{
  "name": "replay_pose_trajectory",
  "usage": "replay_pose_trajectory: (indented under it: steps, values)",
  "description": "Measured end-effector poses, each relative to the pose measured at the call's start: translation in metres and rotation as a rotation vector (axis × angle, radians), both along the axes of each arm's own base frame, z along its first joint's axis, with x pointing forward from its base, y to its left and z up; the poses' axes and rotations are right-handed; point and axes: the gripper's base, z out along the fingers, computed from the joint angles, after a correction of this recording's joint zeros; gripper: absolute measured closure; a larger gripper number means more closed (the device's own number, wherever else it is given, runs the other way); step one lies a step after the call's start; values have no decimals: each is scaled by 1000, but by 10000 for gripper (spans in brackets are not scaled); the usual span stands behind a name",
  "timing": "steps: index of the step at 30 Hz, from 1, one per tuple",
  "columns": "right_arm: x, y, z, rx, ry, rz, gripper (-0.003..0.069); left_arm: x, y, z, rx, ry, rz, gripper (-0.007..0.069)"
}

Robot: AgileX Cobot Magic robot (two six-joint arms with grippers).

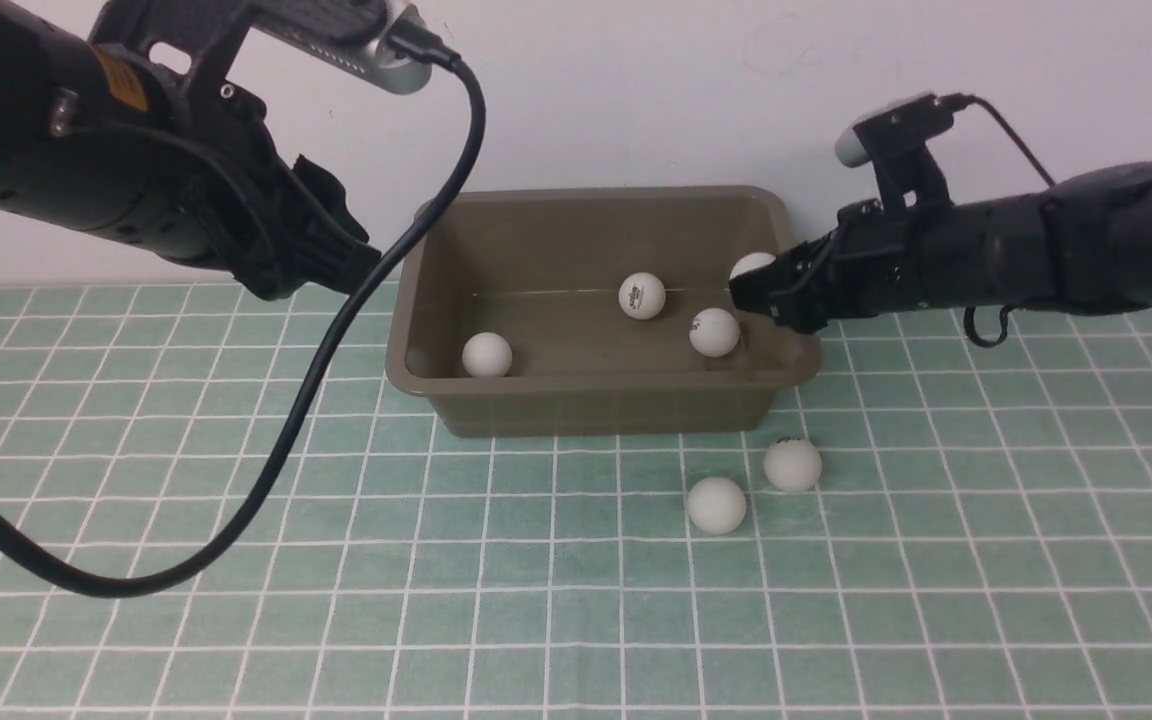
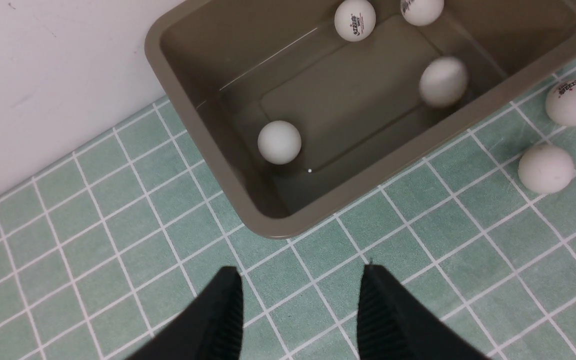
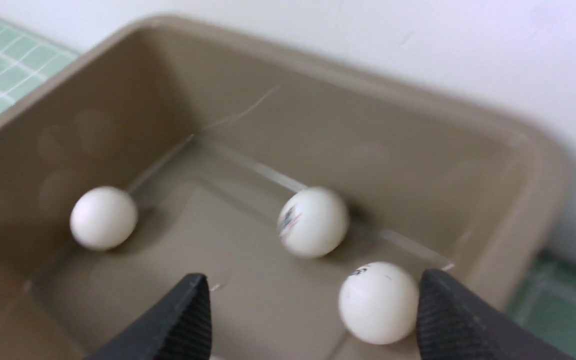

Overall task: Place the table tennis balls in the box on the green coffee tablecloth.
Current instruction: 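Release the ping pong ball into the bin and lift the gripper away, then reach for and grasp a ping pong ball on the table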

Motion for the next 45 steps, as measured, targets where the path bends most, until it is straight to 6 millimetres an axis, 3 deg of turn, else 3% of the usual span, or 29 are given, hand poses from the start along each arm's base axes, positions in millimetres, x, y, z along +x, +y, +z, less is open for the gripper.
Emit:
replay_pose_trajectory:
  steps: [5, 7, 9, 13, 22, 27, 31, 36, 42, 45]
  values:
    - [0, -19, 22, -11, -61, -46, 162, 0, 0, 0, 0, 0, 0, 336]
    - [-3, -39, 47, -27, -114, -91, 160, 0, 0, 0, 0, 0, 0, 336]
    - [-6, -48, 57, -49, -134, -97, 160, 0, 0, 0, 0, 0, 0, 336]
    - [-31, -72, 106, -155, -206, -78, 160, 0, 0, 0, 0, 0, 0, 336]
    - [-96, -73, 184, -218, -271, -63, 160, 0, 0, 0, 0, 0, 0, 336]
    - [-125, -72, 204, -198, -295, -71, 160, 0, 0, 0, 0, 0, 0, 336]
    - [-146, -71, 202, -183, -279, -76, 160, 0, 0, 0, 0, 0, 0, 336]
    - [-167, -70, 180, -178, -218, -74, 160, 0, 0, 0, 2, -1, -2, 336]
    - [-180, -70, 132, -177, -72, -61, 160, 0, 0, 0, 3, -1, -3, 336]
    - [-183, -71, 97, -180, 41, -59, 160, 0, 0, 0, 3, -1, -3, 336]
